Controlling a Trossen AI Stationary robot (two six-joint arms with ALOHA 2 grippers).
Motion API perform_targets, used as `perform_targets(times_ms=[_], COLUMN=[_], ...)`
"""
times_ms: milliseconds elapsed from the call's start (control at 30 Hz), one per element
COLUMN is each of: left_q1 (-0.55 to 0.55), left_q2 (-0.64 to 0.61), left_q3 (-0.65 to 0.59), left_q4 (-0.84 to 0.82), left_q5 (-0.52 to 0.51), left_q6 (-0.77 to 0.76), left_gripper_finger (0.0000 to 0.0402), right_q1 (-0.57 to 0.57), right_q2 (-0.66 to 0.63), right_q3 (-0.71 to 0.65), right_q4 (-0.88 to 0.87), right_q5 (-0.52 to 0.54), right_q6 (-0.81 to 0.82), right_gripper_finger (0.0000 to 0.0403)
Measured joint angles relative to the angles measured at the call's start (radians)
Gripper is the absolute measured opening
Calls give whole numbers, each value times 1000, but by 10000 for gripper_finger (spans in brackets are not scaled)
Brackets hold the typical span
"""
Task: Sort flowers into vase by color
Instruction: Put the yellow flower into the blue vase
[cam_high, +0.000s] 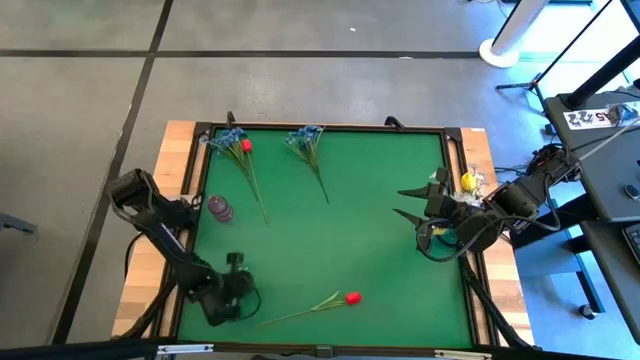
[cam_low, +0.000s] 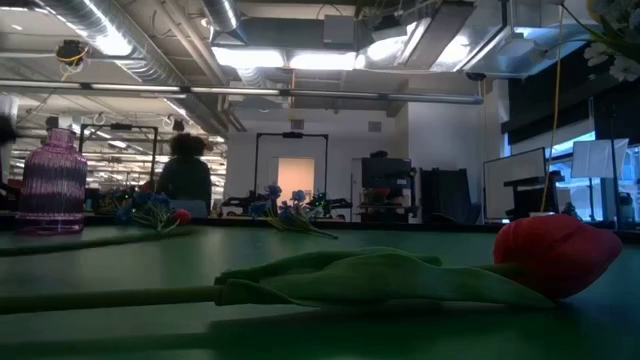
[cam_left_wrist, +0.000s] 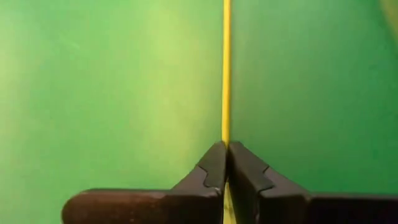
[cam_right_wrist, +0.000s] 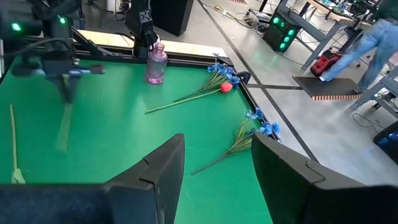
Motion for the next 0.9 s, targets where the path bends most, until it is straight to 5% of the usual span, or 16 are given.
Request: perform_targets(times_ms=[167,333,467,700,900], left_q1=[62,179,278,405,488], left_q2=[-5,-5,-6,-8,-9], left_q3=[93,184,238,261,264], left_q4=[24,159,332,714,806], left_q5=[-413,-576,-546,-415,-241], left_q6=[156,517,857,1733,2243], left_gripper_finger=[1,1,0,0,0], right_q1=[0,0,0,0,0], right_q2=[0,0,2,48,127], right_q3=[13,14,14,15,15], right_q4=[19,136,201,256,242], right_q5=[0,-13,-79,-124,-218], right_q6=[-23,-104,-108,26,176], right_gripper_finger=[188,188,188,188,188])
